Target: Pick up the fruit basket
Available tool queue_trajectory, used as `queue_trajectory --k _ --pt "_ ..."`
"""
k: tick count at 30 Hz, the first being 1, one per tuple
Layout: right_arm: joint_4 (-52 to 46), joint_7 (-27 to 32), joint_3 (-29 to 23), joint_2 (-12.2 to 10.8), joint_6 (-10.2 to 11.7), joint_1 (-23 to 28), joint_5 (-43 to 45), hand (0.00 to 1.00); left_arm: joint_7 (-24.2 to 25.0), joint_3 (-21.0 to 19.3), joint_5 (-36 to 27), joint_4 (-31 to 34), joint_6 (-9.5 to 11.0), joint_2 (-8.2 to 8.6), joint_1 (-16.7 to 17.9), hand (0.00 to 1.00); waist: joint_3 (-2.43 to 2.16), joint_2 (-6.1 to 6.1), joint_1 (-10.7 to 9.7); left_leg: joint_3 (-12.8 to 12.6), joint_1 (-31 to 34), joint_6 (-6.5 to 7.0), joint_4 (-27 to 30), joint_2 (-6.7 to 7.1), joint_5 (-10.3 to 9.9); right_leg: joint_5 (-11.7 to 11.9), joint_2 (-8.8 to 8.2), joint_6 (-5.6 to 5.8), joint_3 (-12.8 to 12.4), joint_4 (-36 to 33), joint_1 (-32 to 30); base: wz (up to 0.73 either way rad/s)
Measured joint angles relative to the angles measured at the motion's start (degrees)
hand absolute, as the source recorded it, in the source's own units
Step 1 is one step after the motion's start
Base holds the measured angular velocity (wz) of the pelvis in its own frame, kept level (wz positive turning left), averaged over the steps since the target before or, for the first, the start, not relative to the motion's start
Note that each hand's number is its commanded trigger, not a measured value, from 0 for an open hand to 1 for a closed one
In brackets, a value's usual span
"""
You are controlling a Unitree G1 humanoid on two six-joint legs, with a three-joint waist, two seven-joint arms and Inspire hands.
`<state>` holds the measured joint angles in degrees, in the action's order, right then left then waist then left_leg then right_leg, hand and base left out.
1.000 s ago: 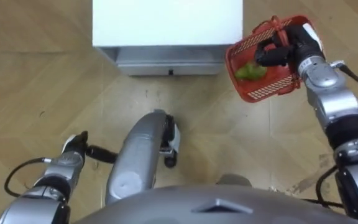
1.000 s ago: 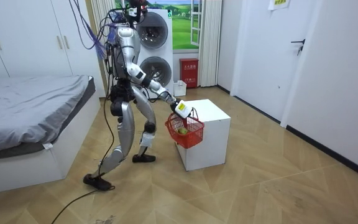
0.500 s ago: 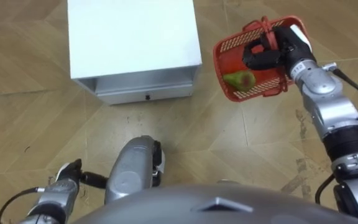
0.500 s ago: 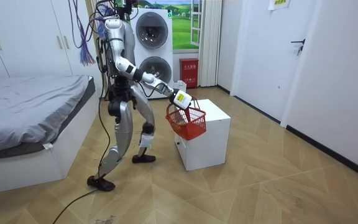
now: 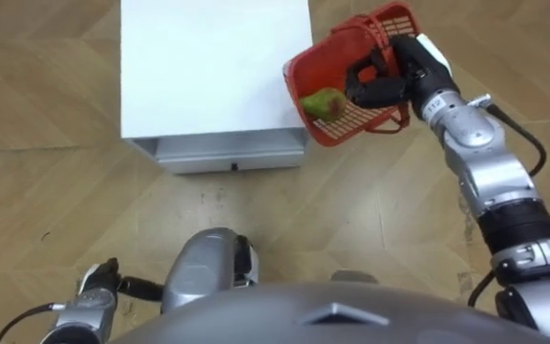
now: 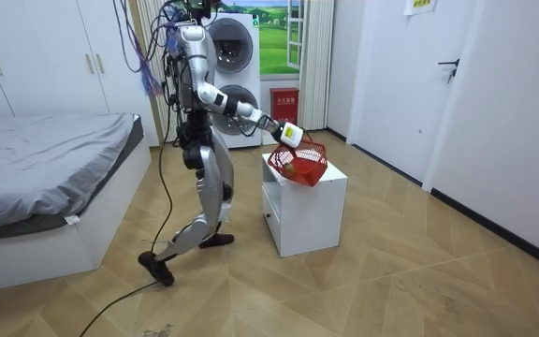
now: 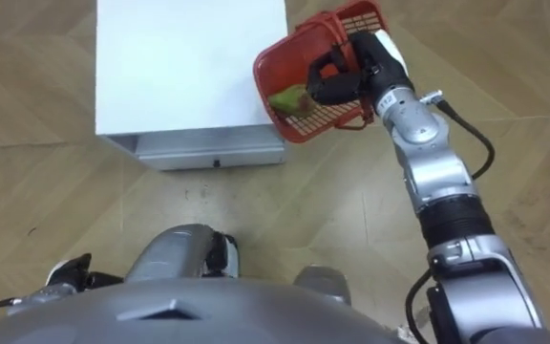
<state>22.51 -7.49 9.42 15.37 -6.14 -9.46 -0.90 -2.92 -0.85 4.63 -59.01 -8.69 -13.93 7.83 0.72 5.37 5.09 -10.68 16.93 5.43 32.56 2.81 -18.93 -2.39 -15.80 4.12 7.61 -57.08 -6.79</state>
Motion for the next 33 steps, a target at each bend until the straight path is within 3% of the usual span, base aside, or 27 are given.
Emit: queue_trajectory --k 3,4,5,6,7,8,9,10,12,15,18,26,33 --pt "-0.8 -0.1 0.0 0.2 0.1 0.0 0.0 1.00 -1.6 1.2 -0.2 -0.6 0.5 -0.08 -1.4 0.00 0.03 -1.09 1.3 1.9 -3.3 -0.33 -3.2 -0.15 0.2 -10.1 0.69 0.09 0.6 -3.8 -6.3 0.13" --pt "-0.9 0.1 0.2 0.2 0.1 0.4 0.2 1.00 -2.0 1.4 -0.2 -0.4 0.7 0.04 -1.5 0.00 -0.14 -1.56 1.2 3.1 -4.5 -0.81 -4.3 -0.49 0.5 -13.5 2.02 0.06 0.4 -0.2 -8.3 0.36" --pt "-1.1 0.2 0.2 0.2 0.0 0.6 0.5 1.00 -2.1 1.5 -0.2 -0.4 0.7 0.07 -1.7 0.00 -0.25 -1.64 1.2 3.4 -5.0 -1.07 -4.9 -0.75 0.6 -14.7 2.55 -0.18 0.4 2.9 -9.3 0.34" --pt "-1.1 0.5 0.6 0.3 -0.1 0.7 1.0 1.00 -2.3 1.6 -0.5 -0.3 0.8 0.14 -1.9 0.00 -0.28 -1.61 1.3 3.9 -5.9 -1.57 -5.4 -1.32 0.9 -15.9 3.52 -0.48 0.5 10.0 -10.9 0.30" --pt "-1.5 0.5 0.7 0.2 -0.1 0.8 1.2 1.00 -2.6 1.5 -0.6 -0.4 1.0 0.30 -1.9 0.00 -0.26 -1.33 1.3 4.8 -6.5 -2.13 -5.2 -1.58 1.0 -15.4 4.31 -0.74 0.6 19.2 -11.6 0.28" --pt "-1.9 0.5 0.7 0.3 -0.1 1.0 1.3 1.00 -2.7 1.5 -0.6 -0.3 1.3 0.35 -1.9 0.00 -0.25 -1.05 1.3 4.9 -6.7 -2.51 -5.0 -1.68 0.9 -14.5 4.66 -1.31 0.6 22.6 -11.8 0.32" --pt "-2.3 0.5 0.6 0.7 -0.2 1.8 1.5 1.00 -2.8 1.1 -0.5 -0.4 1.9 1.31 -2.0 0.00 -0.84 -1.52 1.2 6.0 -7.7 -3.94 -5.6 -2.81 0.9 -13.5 5.55 -2.37 2.6 24.6 -9.5 0.19" --pt "-2.6 0.2 0.7 0.6 -0.2 1.8 1.5 1.00 -2.8 1.0 -0.5 -0.7 2.4 1.66 -1.0 0.00 -0.78 -1.79 1.8 6.4 -9.0 -5.20 -7.6 -3.75 1.7 -12.6 7.19 -3.29 3.8 27.9 -6.8 0.20" --pt "-3.7 -0.9 0.7 0.8 -0.2 1.8 1.3 1.00 -2.9 1.0 -0.5 -0.7 2.8 1.77 0.0 0.00 -0.67 -1.90 1.5 7.0 -11.5 -6.59 -11.5 -5.48 2.6 -11.0 9.58 -3.96 5.4 32.9 -3.1 0.16" --pt "-5.2 -1.5 0.7 0.8 -0.2 1.8 0.9 1.00 -3.0 1.1 0.0 -0.6 2.6 1.95 2.0 0.00 -0.53 -1.39 2.0 7.0 -14.2 -7.41 -15.1 -6.80 3.2 -9.7 12.02 -4.33 5.7 37.2 -0.2 0.01" --pt "-6.1 -1.5 0.6 0.8 -0.2 1.7 0.7 1.00 -2.7 1.1 1.2 -0.7 2.0 1.91 3.6 0.00 -0.55 -1.17 2.1 7.9 -14.7 -7.43 -15.5 -6.85 3.2 -9.7 12.35 -4.32 6.8 38.1 0.9 0.11" --pt "-7.5 -1.7 0.8 0.3 -0.2 1.4 0.7 1.00 -0.9 1.1 6.4 -0.9 1.0 1.98 4.2 0.00 0.12 0.21 4.7 9.9 -14.5 -7.51 -16.0 -6.83 3.2 -9.7 12.54 -4.27 8.1 39.7 2.1 0.14" --pt "-7.4 -2.0 4.2 0.5 -0.2 1.3 0.6 1.00 -0.5 1.1 7.4 -1.1 -1.0 2.04 4.2 0.00 0.11 0.29 6.6 10.1 -13.4 -7.55 -15.9 -6.85 3.3 -9.6 12.61 -4.08 8.9 40.6 2.0 0.04"
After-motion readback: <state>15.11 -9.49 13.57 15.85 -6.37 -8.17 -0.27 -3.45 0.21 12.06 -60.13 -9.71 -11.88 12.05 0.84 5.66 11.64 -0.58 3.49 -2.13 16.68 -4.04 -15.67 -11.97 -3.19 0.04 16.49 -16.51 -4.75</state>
